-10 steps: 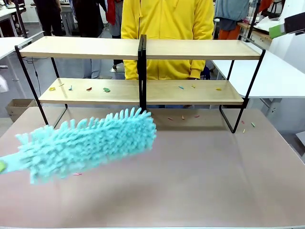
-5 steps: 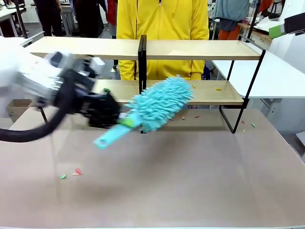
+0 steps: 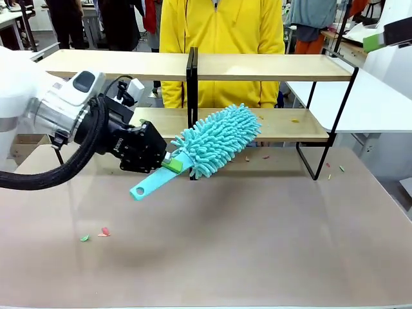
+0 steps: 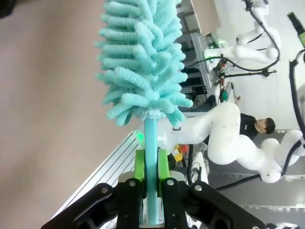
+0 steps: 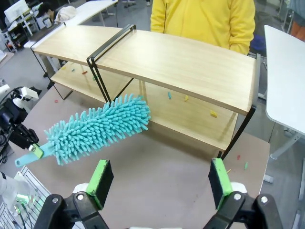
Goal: Clean the shelves.
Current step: Clean another randomly selected level of the Shelf with the Duster.
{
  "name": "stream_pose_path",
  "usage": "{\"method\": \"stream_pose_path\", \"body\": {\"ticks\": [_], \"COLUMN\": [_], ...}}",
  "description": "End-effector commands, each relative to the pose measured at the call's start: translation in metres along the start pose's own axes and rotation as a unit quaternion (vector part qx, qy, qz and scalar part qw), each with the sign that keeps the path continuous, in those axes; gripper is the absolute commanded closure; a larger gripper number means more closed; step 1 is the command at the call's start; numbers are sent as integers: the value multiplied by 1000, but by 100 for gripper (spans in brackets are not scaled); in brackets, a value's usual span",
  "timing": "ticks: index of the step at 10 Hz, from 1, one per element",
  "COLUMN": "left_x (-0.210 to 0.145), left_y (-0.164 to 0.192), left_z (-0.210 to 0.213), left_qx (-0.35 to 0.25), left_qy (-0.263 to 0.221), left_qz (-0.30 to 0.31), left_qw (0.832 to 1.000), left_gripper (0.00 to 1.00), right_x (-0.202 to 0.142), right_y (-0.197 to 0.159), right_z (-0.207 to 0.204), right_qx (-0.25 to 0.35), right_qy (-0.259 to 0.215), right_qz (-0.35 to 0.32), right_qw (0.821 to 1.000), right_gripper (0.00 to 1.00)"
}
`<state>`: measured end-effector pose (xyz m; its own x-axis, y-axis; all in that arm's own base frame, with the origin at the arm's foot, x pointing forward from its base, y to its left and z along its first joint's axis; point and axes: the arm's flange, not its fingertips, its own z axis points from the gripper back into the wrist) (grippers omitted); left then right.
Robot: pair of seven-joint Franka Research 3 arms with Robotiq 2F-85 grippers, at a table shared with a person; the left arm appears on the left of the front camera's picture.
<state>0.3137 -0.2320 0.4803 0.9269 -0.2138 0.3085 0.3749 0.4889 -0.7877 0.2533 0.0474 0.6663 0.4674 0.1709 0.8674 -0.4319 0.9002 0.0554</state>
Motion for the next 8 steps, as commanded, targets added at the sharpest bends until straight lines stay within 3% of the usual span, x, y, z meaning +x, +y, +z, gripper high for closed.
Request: {"method": "stream_pose_path", "body": {"ticks": [1, 4, 8], "left_x": [-8, 7, 61], "left_y": [-26, -47, -70], "left_z": [-40, -69, -108], "left_qx": [50, 117, 168], "left_qy": [-105, -134, -146], "left_qz": [-42, -33, 24], "left_qw": [992, 983, 975], "left_gripper": [88, 88, 88], "right_x": [0, 0, 0], "right_y": [-2, -2, -2], "right_z": [1, 1, 1], "right_qx": [1, 1, 1], "right_qy": [-2, -2, -2], "right_qz": [8, 8, 8], "right_qw": [1000, 1000, 1000], "right_gripper": [0, 0, 0]}}
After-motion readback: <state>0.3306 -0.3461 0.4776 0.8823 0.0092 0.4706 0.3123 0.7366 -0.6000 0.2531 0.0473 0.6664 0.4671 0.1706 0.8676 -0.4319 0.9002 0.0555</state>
